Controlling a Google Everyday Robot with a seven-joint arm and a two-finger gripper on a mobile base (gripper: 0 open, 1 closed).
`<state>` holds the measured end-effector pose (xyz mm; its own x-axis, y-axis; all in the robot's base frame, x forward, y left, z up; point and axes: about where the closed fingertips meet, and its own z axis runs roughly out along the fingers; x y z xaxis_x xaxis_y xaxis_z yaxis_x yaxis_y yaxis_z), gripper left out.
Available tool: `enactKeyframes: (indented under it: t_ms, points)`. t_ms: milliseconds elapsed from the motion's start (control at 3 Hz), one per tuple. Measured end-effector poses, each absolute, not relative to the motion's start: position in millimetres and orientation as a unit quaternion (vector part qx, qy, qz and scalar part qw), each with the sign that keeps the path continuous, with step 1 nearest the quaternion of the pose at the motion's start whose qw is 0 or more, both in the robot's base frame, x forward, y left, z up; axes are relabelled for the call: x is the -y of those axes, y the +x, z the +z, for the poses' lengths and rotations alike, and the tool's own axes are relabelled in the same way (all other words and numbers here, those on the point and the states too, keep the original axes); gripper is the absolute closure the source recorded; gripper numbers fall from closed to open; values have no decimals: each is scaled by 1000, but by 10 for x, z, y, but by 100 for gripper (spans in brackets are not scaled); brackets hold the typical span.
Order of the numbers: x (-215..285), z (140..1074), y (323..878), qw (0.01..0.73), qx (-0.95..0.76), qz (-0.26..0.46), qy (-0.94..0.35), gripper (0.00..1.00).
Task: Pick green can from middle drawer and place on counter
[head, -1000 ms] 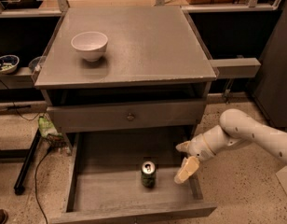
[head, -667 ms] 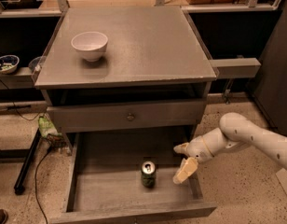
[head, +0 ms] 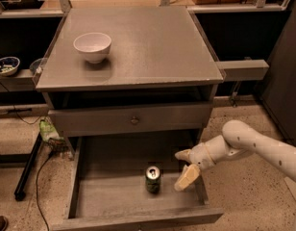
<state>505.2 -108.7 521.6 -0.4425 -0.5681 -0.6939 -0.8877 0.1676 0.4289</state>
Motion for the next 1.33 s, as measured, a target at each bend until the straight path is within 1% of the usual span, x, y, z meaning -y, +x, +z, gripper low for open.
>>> enactKeyframes:
  t_ms: [333, 667, 1333]
  points:
    - [774, 5082, 5256, 217, -721, 445, -485, 0]
    - [642, 5025, 5358, 227, -714, 456, -481, 0]
    - [716, 4923, 5329, 236, -709, 466, -474, 0]
